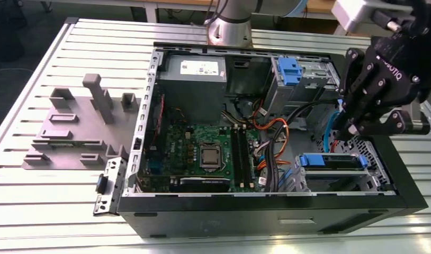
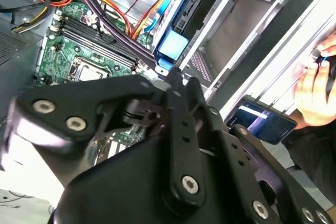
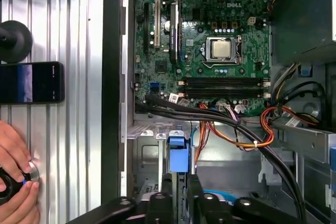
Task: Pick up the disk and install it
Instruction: 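Insert the disk into the insertion slot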
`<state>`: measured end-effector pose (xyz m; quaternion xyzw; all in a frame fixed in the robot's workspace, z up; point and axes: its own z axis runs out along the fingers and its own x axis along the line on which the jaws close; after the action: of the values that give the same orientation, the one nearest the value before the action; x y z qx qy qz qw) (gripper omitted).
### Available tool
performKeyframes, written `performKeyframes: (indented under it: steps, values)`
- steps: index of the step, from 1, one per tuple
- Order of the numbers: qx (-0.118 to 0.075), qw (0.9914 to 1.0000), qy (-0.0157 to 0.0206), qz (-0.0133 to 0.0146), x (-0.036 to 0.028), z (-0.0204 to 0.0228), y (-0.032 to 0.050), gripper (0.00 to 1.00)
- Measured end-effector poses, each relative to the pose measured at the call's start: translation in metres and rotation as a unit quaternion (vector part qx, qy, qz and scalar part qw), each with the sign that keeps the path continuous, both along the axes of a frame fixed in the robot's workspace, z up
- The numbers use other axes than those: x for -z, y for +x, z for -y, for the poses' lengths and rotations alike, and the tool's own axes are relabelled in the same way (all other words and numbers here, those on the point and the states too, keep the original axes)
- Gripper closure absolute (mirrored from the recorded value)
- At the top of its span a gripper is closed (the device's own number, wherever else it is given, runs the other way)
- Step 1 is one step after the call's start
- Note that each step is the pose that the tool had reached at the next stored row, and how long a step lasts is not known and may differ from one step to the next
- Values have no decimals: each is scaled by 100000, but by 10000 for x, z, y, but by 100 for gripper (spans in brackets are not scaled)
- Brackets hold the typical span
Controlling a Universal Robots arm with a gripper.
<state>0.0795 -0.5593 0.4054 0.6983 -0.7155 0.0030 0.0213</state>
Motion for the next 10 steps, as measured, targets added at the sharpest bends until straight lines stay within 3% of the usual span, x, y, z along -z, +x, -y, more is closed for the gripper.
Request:
performKeyframes:
  steps: [1,3,6,10]
  values:
    - [2,100000,0,8,18,0,0,76]
    - [-3,100000,-5,56,55,0,1,88]
    - [2,100000,-3,193,105,0,1,89]
    - [3,99998,-6,644,156,1,1,89]
